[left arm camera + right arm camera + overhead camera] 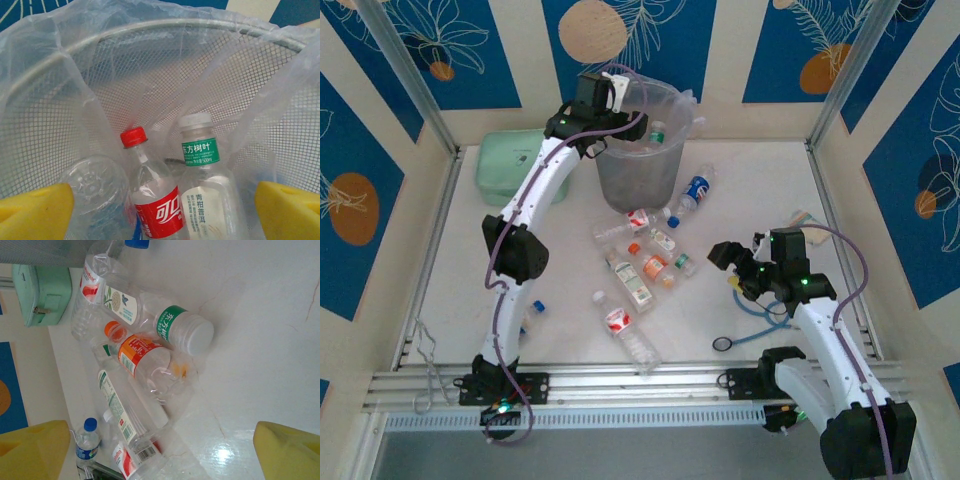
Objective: Put the plastic bottles in the bin
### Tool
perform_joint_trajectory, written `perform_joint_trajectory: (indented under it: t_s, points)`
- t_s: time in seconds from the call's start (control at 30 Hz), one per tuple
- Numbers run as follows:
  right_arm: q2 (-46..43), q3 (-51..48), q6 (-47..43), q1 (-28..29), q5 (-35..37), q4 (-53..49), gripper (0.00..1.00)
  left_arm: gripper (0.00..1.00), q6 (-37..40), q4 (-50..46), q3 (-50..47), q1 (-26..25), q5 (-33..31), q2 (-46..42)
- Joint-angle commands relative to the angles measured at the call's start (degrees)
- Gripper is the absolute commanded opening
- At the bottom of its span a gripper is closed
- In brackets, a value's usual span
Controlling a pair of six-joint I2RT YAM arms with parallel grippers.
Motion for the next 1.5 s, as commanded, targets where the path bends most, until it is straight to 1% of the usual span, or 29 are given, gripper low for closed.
perform_joint_trajectory:
  t_s: [0.0,0.2,0.27,0.3,0.43,0.53,0.73,0.9,1.0,1.13,1.2,1.27,1.37,1.43,1.47]
  points:
    - [-0.4,-0.5,-1.0,-0.1,0.2,-1.3,0.95,0.93,0.6,0.1,1.2,0.2,0.8,-3.7]
    - [0.7,0.5,-1.5,-0.2,0.2,-1.5,0.95,0.94,1.2,-0.2,1.2,0.1,0.5,-7.3]
    - [1.0,0.7,-1.6,-0.3,0.2,-1.4,0.95,0.96,1.9,-0.8,1.2,-0.1,0.6,-8.9]
    - [1.1,0.8,-1.6,-0.2,0.2,-1.4,0.95,0.99,2.5,-1.4,1.2,-0.2,0.5,-9.9]
    - [1.5,1.2,-2.2,-0.2,0.7,-1.7,0.95,1.00,4.4,-4.9,-0.3,-0.4,-0.8,-14.6]
    - [2.3,2.3,-3.0,-0.4,1.2,-2.4,0.97,0.99,5.2,-3.3,-8.2,-0.5,-1.9,-21.1]
    - [5.4,5.3,-5.1,-1.0,2.2,-2.3,0.99,0.99,5.8,-0.8,-27.1,-0.5,-4.2,-35.3]
    - [12.5,10.2,-6.1,-2.0,1.4,1.3,0.99,0.99,3.3,3.5,-49.6,-0.5,-6.5,-48.6]
    - [18.4,14.1,-7.3,-2.8,1.4,3.2,0.99,1.00,0.1,5.2,-62.4,-0.5,-7.8,-55.6]
    - [27.5,20.6,-8.7,-3.6,0.4,4.6,0.99,0.99,-5.0,5.2,-77.0,-0.5,-9.1,-63.4]
    - [31.8,23.7,-8.7,-3.5,-0.4,4.9,0.99,1.00,-8.7,2.8,-82.9,-0.5,-11.2,-67.0]
    - [33.8,24.8,-8.3,-3.4,-0.5,6.1,0.99,1.00,-12.9,-0.5,-87.9,-0.5,-13.1,-70.6]
    - [35.2,24.7,-8.1,-3.6,0.0,7.3,0.99,1.00,-23.1,-4.7,-95.3,-0.5,-16.6,-77.4]
    - [36.0,24.2,-8.0,-4.0,-0.1,7.5,0.99,0.99,-31.5,-5.7,-100.3,-0.5,-19.7,-82.6]
    - [36.1,23.8,-8.0,-4.2,-0.3,7.6,0.99,0.99,-35.4,-5.5,-102.8,-0.5,-19.9,-85.2]
